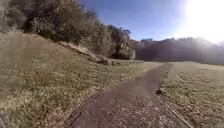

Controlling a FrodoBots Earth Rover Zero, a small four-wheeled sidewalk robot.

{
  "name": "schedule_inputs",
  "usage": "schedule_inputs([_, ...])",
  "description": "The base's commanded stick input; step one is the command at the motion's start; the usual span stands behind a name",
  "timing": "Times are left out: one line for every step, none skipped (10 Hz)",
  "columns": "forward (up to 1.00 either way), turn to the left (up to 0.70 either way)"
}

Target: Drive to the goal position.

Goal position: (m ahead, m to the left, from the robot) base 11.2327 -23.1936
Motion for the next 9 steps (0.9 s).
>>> schedule_inputs([0.6, -0.15])
schedule_inputs([0.6, -0.15])
schedule_inputs([0.6, -0.15])
schedule_inputs([0.6, -0.15])
schedule_inputs([0.6, -0.15])
schedule_inputs([0.6, -0.15])
schedule_inputs([0.6, -0.15])
schedule_inputs([0.6, -0.15])
schedule_inputs([0.6, -0.15])
